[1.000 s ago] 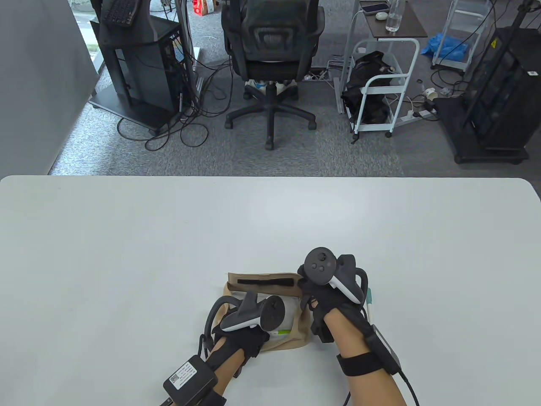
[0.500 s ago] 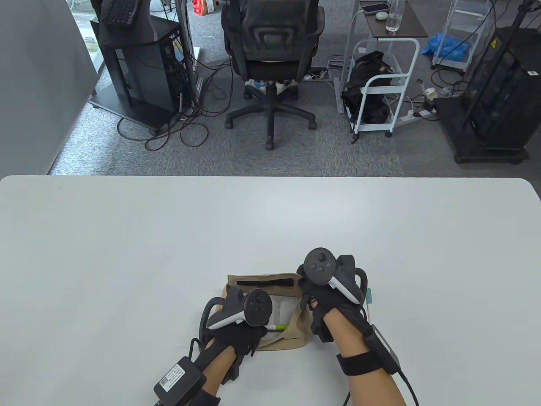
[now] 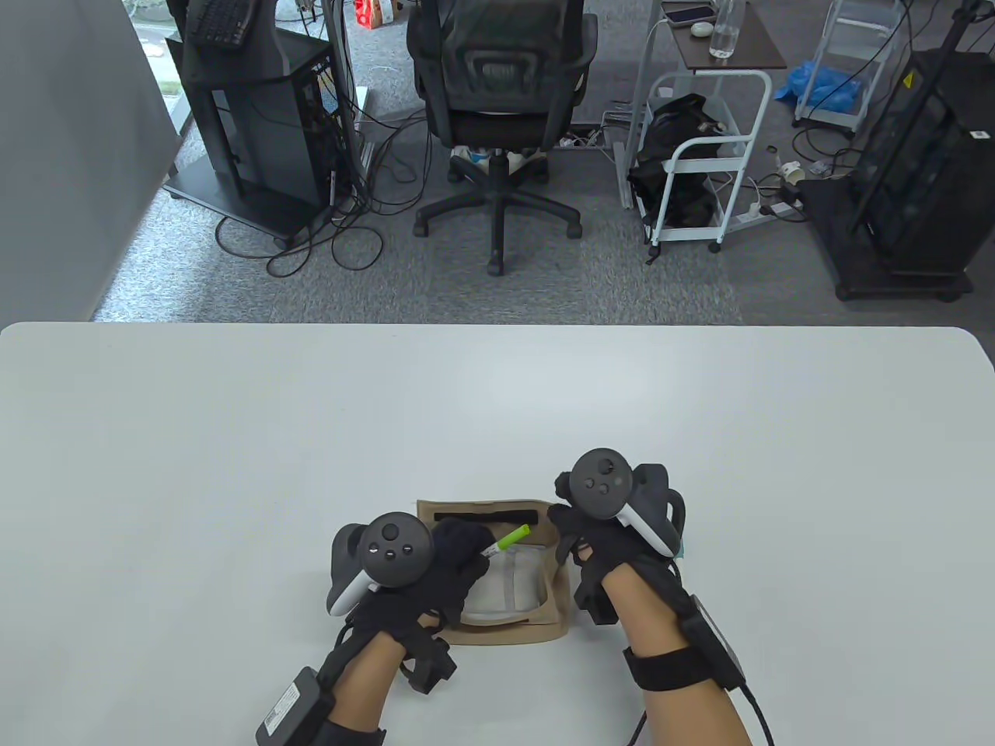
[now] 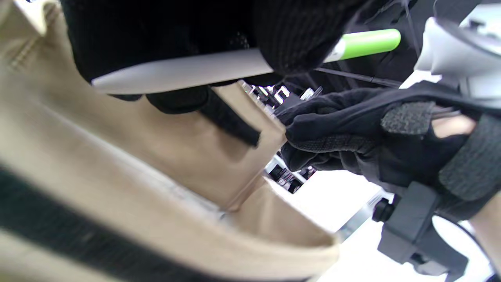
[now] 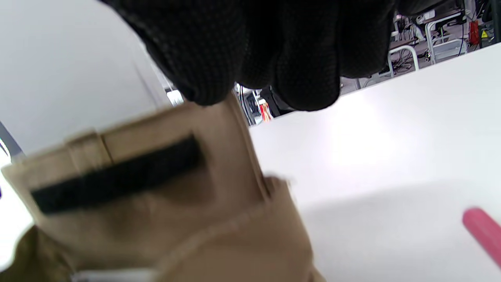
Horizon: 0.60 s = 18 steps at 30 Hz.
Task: Twist to extend twist pen refills
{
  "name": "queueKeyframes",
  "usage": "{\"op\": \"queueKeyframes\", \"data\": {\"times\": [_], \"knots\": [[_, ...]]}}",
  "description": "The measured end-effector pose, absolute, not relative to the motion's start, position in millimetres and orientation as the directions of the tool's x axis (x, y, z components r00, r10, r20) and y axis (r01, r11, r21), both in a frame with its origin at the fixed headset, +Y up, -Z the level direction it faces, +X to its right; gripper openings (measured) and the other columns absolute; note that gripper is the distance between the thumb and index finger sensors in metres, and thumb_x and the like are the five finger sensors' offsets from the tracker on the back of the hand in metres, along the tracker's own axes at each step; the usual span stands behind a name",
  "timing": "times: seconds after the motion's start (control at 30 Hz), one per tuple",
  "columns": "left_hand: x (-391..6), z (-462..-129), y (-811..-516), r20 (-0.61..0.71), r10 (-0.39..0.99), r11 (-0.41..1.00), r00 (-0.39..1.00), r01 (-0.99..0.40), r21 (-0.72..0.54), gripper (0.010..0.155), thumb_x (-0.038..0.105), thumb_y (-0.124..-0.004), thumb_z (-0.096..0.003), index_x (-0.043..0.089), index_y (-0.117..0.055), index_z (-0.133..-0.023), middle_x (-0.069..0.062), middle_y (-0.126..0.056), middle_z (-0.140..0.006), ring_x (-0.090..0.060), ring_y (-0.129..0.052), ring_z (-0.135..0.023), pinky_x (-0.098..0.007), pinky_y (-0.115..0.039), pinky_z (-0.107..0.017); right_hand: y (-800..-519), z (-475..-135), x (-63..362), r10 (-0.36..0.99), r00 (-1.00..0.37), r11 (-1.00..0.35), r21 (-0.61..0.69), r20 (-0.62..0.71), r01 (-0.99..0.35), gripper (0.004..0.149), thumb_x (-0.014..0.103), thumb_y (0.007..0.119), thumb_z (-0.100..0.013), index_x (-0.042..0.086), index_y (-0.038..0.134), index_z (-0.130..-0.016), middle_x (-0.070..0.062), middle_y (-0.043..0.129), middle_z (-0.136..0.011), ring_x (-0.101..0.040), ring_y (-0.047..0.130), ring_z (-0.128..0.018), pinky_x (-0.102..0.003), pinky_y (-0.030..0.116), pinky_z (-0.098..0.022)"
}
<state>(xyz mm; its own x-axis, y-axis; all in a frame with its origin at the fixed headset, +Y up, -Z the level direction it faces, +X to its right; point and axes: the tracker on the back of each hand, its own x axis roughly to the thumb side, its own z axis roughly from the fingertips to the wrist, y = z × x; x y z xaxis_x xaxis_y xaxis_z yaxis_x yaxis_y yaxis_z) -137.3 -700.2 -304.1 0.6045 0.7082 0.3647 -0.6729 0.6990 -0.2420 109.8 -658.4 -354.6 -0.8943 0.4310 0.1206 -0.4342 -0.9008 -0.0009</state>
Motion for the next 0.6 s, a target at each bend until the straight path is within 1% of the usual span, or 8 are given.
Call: {"op": "queueKeyframes", "data": {"times": [0.1, 0.17, 0.23, 0.4, 0.47, 0.57, 0.6], "knots": [[-144, -301, -692, 0.374, 0.77, 0.618, 0.517, -0.751, -0.234, 0.049, 0.03, -0.079, -0.0448, 0.01, -0.078, -0.09, -0.017, -0.081, -0.088, -0.039, -0.095, -0.073, -0.056, -0.083, -0.052, -633, -345, 118, 0.486, -0.86, -0.864, -0.062, 0.158, -0.5, 0.055, 0.03, 0.091, -0.044, -0.001, 0.083, -0.09, -0.026, 0.094, -0.077, -0.052, 0.076, -0.08, -0.072, 0.054, -0.063], [-147, -298, -688, 0.387, 0.83, 0.515, 0.403, -0.819, -0.253, 0.049, 0.03, -0.079, -0.0449, 0.011, -0.078, -0.09, -0.018, -0.081, -0.089, -0.04, -0.095, -0.073, -0.056, -0.083, -0.053, -613, -334, 124, 0.535, -0.821, -0.82, -0.109, 0.201, -0.561, 0.055, 0.03, 0.091, -0.045, -0.001, 0.084, -0.089, -0.026, 0.093, -0.078, -0.052, 0.077, -0.08, -0.072, 0.054, -0.063], [-148, -296, -686, 0.401, 0.863, 0.434, 0.308, -0.857, -0.277, 0.049, 0.03, -0.078, -0.0451, 0.011, -0.078, -0.09, -0.017, -0.081, -0.089, -0.04, -0.095, -0.073, -0.056, -0.082, -0.053, -597, -325, 129, 0.572, -0.781, -0.778, -0.137, 0.251, -0.614, 0.054, 0.03, 0.091, -0.045, -0.001, 0.084, -0.089, -0.027, 0.093, -0.08, -0.052, 0.076, -0.08, -0.073, 0.054, -0.063], [-146, -292, -683, 0.438, 0.873, 0.37, 0.217, -0.879, -0.302, 0.049, 0.031, -0.078, -0.0455, 0.013, -0.078, -0.091, -0.015, -0.081, -0.09, -0.038, -0.095, -0.076, -0.056, -0.08, -0.056, -575, -309, 137, 0.584, -0.739, -0.734, -0.169, 0.336, -0.658, 0.054, 0.03, 0.09, -0.046, -0.002, 0.085, -0.089, -0.026, 0.093, -0.083, -0.052, 0.076, -0.082, -0.074, 0.054, -0.063], [-144, -292, -684, 0.423, 0.891, 0.324, 0.165, -0.883, -0.339, 0.049, 0.031, -0.078, -0.0458, 0.013, -0.078, -0.091, -0.015, -0.081, -0.091, -0.039, -0.094, -0.076, -0.057, -0.079, -0.057, -570, -305, 138, 0.609, -0.696, -0.703, -0.148, 0.38, -0.696, 0.054, 0.03, 0.09, -0.046, -0.001, 0.085, -0.09, -0.026, 0.093, -0.084, -0.052, 0.076, -0.083, -0.073, 0.055, -0.063], [-142, -293, -688, 0.399, 0.91, 0.273, 0.108, -0.883, -0.383, 0.049, 0.031, -0.077, -0.046, 0.014, -0.078, -0.092, -0.014, -0.081, -0.091, -0.038, -0.094, -0.077, -0.057, -0.079, -0.057, -570, -305, 136, 0.675, -0.584, -0.643, -0.029, 0.451, -0.765, 0.054, 0.029, 0.089, -0.047, -0.001, 0.084, -0.091, -0.026, 0.092, -0.087, -0.052, 0.075, -0.084, -0.073, 0.056, -0.063], [-142, -294, -690, 0.391, 0.916, 0.252, 0.086, -0.883, -0.396, 0.049, 0.031, -0.077, -0.046, 0.014, -0.078, -0.092, -0.014, -0.081, -0.091, -0.038, -0.094, -0.077, -0.056, -0.079, -0.057, -572, -307, 134, 0.701, -0.534, -0.618, 0.029, 0.473, -0.785, 0.054, 0.028, 0.088, -0.047, -0.001, 0.083, -0.092, -0.027, 0.091, -0.088, -0.052, 0.074, -0.085, -0.073, 0.056, -0.063]]}}
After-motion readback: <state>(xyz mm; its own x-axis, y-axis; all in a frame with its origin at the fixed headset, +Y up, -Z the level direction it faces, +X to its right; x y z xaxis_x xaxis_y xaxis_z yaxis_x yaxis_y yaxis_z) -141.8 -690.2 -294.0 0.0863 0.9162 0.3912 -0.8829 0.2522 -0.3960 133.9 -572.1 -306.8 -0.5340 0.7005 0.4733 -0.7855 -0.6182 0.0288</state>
